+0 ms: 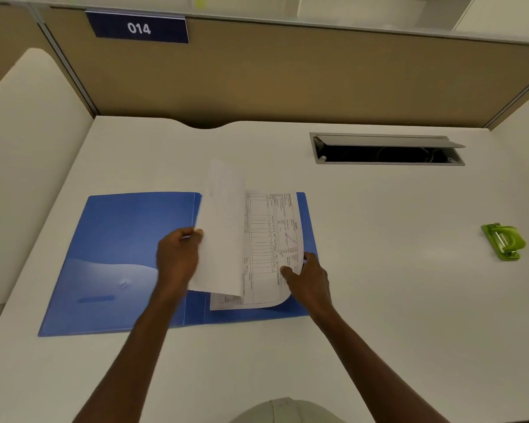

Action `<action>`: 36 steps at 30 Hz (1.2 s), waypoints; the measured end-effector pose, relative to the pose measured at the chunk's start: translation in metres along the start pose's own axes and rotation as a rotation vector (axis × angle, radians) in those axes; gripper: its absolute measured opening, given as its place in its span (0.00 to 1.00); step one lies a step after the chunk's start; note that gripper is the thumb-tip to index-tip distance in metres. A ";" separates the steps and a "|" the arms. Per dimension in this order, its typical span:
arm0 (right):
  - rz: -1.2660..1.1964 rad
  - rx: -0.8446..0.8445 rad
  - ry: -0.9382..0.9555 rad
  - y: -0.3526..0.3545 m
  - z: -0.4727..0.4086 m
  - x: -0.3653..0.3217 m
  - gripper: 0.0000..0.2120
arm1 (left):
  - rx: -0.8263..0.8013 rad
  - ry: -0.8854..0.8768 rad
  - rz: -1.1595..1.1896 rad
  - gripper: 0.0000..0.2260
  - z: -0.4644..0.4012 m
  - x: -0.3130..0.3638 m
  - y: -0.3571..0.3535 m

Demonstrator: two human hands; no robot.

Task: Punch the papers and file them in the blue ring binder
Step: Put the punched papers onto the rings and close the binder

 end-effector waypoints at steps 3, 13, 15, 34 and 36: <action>0.041 -0.002 -0.020 0.000 -0.004 0.003 0.19 | 0.094 -0.031 -0.061 0.13 -0.013 -0.003 0.044; 0.095 -0.004 -0.021 -0.001 -0.012 0.005 0.18 | 0.190 -0.003 -0.368 0.14 -0.028 -0.052 0.132; 0.091 -0.007 -0.013 0.000 -0.012 0.006 0.18 | 0.206 -0.018 -0.443 0.13 -0.029 -0.063 0.130; 0.187 -0.077 0.222 -0.013 0.013 -0.001 0.33 | -0.427 0.016 0.051 0.13 0.050 0.021 -0.082; 0.277 -0.093 0.239 -0.021 0.016 0.000 0.37 | -0.465 -0.015 -0.017 0.10 0.051 0.026 -0.093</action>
Point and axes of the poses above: each hand's wrist, its own z-axis away from the middle knuckle, its own y-axis out of the back of the hand, x = y × z, the point moved 1 cm from there along -z, towards the middle knuckle, and after that the axes turned 8 degrees about -y, right-handed, at the moved point
